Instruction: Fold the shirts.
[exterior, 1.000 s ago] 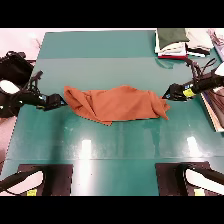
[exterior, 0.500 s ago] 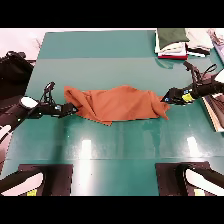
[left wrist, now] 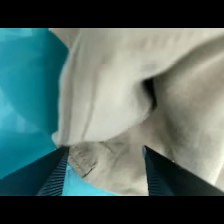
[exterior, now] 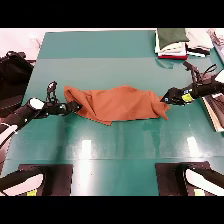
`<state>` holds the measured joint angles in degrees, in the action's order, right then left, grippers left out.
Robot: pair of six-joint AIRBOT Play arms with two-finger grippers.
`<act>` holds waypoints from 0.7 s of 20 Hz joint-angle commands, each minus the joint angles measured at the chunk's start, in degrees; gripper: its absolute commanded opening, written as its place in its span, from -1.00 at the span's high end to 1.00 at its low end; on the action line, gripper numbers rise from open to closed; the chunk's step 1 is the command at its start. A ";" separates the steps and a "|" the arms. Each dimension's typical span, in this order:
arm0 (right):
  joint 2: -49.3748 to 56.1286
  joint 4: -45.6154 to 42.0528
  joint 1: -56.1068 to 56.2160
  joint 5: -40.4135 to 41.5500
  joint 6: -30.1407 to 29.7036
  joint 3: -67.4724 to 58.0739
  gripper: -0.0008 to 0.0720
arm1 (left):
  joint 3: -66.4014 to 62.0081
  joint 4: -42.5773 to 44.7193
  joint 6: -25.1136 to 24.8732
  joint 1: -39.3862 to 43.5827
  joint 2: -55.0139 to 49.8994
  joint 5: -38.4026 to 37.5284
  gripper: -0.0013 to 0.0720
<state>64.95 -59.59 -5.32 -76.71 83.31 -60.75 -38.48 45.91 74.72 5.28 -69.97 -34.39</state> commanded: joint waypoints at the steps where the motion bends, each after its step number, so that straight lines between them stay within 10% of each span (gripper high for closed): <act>1: -0.02 0.04 0.02 -0.35 0.04 0.02 -0.14 | 0.02 -0.26 0.24 0.17 -1.46 -0.17 -0.54; 7: -0.02 0.02 0.00 -0.13 0.09 0.02 -0.14 | -0.04 -0.50 0.24 0.17 -2.71 -2.21 -0.34; 10: -0.02 0.02 0.00 -0.15 0.11 0.02 -0.14 | -0.07 -0.52 0.15 0.15 -2.69 -2.03 0.72; 14: -0.02 -0.09 -0.46 -1.03 0.00 0.02 -0.13 | -4.94 1.11 -0.22 0.15 -2.25 -6.25 0.89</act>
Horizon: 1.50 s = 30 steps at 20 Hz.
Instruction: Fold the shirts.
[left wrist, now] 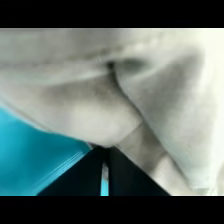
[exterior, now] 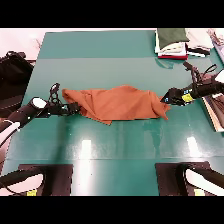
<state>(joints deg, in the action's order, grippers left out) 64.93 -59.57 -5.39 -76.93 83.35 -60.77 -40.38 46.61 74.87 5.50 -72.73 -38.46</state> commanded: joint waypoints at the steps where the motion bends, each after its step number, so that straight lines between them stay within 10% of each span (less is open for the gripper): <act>1: 0.00 -0.46 -1.07 -2.45 -0.44 0.04 -0.14 | -5.70 2.12 -0.35 -0.09 0.81 -4.72 0.88; 5: 0.04 -2.64 -5.44 -7.74 -2.91 0.17 -0.16 | -15.67 8.26 -0.37 -0.07 4.39 -12.28 0.88; 7: 0.37 -4.00 -6.25 -6.69 -3.02 0.17 -0.57 | -18.27 8.70 -0.35 -0.07 5.14 -13.31 0.88; 13: 11.45 -3.43 1.70 -3.21 -4.37 0.15 -0.54 | -18.84 8.33 -0.15 -0.07 5.11 -15.54 0.88; 16: 16.33 -3.48 7.39 2.58 -4.59 0.09 0.00 | -18.84 8.35 -0.15 -0.07 5.11 -16.92 0.88; 18: 17.22 -3.54 9.29 4.96 -6.21 -0.22 0.94 | -18.86 8.57 -0.17 -0.20 5.42 -17.75 0.88; 26: 7.45 -3.50 1.38 17.77 -3.28 -17.94 0.93 | -23.93 9.77 -1.42 -5.51 14.21 -31.28 0.88; 27: 8.59 -3.39 0.35 18.38 -3.21 -19.80 0.91 | -23.93 9.77 -1.42 -5.49 14.23 -32.11 0.88; 29: 11.85 -3.43 -1.60 15.63 -2.54 -23.26 -0.18 | -23.93 10.03 -1.44 -5.49 14.23 -34.01 0.88; 30: 13.57 -3.43 -2.80 12.41 -1.79 -24.48 -0.27 | -23.93 10.23 -1.46 -5.49 14.23 -34.75 0.88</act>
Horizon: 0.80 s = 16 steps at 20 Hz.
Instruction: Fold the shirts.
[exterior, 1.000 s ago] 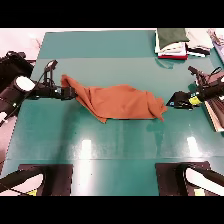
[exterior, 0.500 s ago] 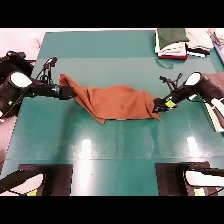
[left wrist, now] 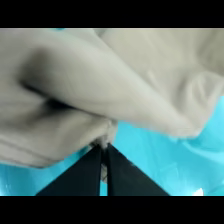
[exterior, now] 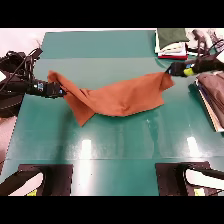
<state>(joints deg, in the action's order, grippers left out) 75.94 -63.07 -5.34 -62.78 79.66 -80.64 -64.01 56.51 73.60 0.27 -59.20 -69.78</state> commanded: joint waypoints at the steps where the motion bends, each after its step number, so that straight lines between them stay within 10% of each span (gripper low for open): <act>1: 3.69 -0.02 -3.93 -4.74 1.90 -4.61 -0.26 | -0.31 0.57 -0.20 -0.26 0.70 -4.09 0.88; 16: 9.51 7.13 -2.29 -1.16 -1.09 25.18 -0.22 | -0.31 0.52 -0.15 -0.26 0.68 -3.37 0.88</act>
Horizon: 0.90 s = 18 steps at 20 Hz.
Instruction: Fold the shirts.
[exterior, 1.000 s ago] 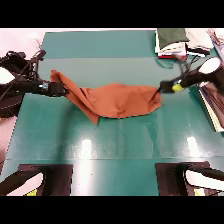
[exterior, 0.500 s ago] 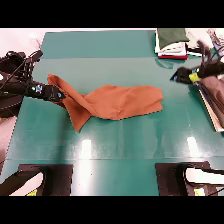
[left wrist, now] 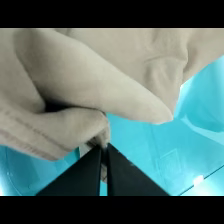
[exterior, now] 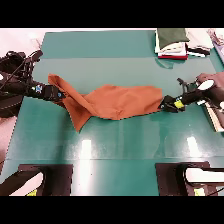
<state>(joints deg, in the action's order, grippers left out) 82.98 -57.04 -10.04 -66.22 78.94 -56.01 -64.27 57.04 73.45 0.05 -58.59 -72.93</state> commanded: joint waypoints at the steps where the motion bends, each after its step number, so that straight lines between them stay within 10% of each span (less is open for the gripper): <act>1: 3.08 1.11 3.45 3.26 -0.37 -0.59 0.05 | -0.04 0.00 0.00 -0.04 0.07 -0.20 0.88; 4: 1.88 0.31 5.81 6.47 -0.68 -2.95 0.92 | -0.09 -0.02 0.04 -0.04 0.24 -0.13 0.88; 18: -30.58 -3.15 -5.79 -17.31 3.74 -39.54 0.93 | -41.64 -0.07 3.10 -0.04 9.90 -8.83 0.89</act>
<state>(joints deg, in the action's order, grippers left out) 55.88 -60.01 -13.76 -78.50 79.44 -90.32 -100.73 56.75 75.53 0.05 -49.39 -80.66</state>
